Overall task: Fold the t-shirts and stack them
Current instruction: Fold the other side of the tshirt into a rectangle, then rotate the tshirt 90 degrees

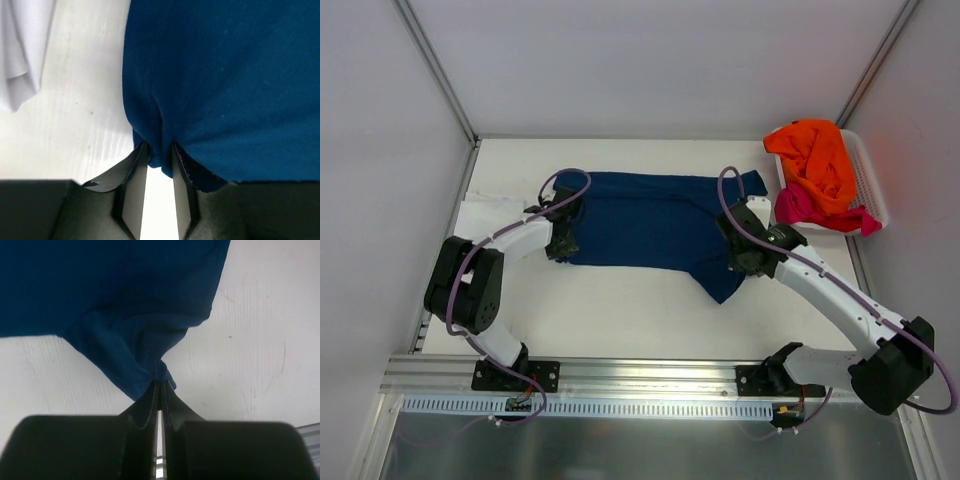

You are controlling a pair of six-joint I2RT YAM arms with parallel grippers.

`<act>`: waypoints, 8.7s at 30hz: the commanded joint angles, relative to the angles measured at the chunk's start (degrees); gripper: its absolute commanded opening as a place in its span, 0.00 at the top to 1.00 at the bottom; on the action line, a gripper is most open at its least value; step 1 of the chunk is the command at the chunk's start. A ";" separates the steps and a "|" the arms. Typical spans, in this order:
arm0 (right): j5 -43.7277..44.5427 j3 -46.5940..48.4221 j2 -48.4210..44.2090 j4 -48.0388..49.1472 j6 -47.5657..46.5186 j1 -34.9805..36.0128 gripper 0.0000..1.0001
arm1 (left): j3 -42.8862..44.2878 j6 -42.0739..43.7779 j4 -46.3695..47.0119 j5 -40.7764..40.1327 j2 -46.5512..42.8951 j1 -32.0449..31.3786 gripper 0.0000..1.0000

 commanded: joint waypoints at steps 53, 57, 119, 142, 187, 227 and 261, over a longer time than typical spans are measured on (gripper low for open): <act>-5.11 11.62 14.70 6.31 -11.87 -13.66 0.99 | -2.40 1.95 -4.56 3.54 2.60 2.81 1.00; -4.06 13.64 14.61 5.43 -12.31 -14.01 1.00 | -1.96 3.09 -4.91 3.63 -1.27 2.98 1.00; -4.15 65.67 59.43 -5.99 -22.07 -26.84 1.00 | 59.38 18.56 -23.72 15.06 37.75 12.39 0.84; -4.32 76.04 67.87 -5.20 -22.42 -28.25 1.00 | 65.54 18.91 -24.42 15.06 41.09 13.62 0.81; -14.95 49.41 53.45 3.15 -19.87 -23.76 0.99 | 54.03 12.23 -18.80 10.75 36.09 6.32 1.00; -3.35 36.58 52.14 -8.28 -19.87 -32.38 0.99 | 41.03 12.85 -18.36 14.09 30.91 9.93 1.00; -30.34 24.45 37.01 10.79 -18.03 -24.29 1.00 | 18.52 8.72 -0.51 8.81 12.35 3.86 1.00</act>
